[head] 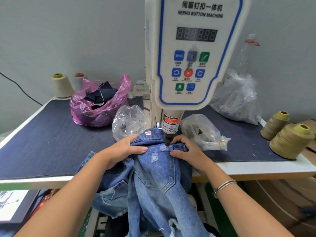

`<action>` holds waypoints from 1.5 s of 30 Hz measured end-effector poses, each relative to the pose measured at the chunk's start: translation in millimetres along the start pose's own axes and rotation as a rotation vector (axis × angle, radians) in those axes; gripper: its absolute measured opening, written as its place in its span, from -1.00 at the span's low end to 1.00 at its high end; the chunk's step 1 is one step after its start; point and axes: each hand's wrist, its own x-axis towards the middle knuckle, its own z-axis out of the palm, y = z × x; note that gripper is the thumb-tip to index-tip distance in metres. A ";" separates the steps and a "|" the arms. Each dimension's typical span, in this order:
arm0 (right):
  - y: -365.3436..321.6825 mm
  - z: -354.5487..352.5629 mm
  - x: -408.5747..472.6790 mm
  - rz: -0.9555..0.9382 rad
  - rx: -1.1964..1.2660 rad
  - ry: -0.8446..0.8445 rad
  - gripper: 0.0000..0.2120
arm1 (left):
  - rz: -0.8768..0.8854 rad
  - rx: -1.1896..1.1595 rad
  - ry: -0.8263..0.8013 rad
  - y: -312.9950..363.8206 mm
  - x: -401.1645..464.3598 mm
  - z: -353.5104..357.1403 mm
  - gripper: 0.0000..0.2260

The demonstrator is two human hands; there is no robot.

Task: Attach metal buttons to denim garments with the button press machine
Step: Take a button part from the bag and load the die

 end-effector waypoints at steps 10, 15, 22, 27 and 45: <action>-3.8 -3.2 -2.9 0.003 0.029 -0.076 -0.57 | 0.002 -0.004 0.015 -1.9 -0.1 -0.5 -0.56; -3.6 -2.5 -3.1 0.005 0.036 -0.079 -0.61 | 0.016 -0.020 0.016 -2.4 -0.9 -1.0 -0.47; -1.3 -1.3 -2.8 -0.005 0.023 -0.070 -0.68 | 0.022 -0.049 0.016 -3.6 -0.6 -1.6 -0.56; -1.6 -1.4 -2.9 -0.007 0.025 -0.070 -0.60 | 0.020 -0.049 0.022 -3.0 -1.3 -0.6 -0.59; -1.8 -0.9 -2.1 0.012 0.025 -0.074 -0.71 | 0.034 -0.095 0.023 -4.2 -1.3 -0.7 -0.59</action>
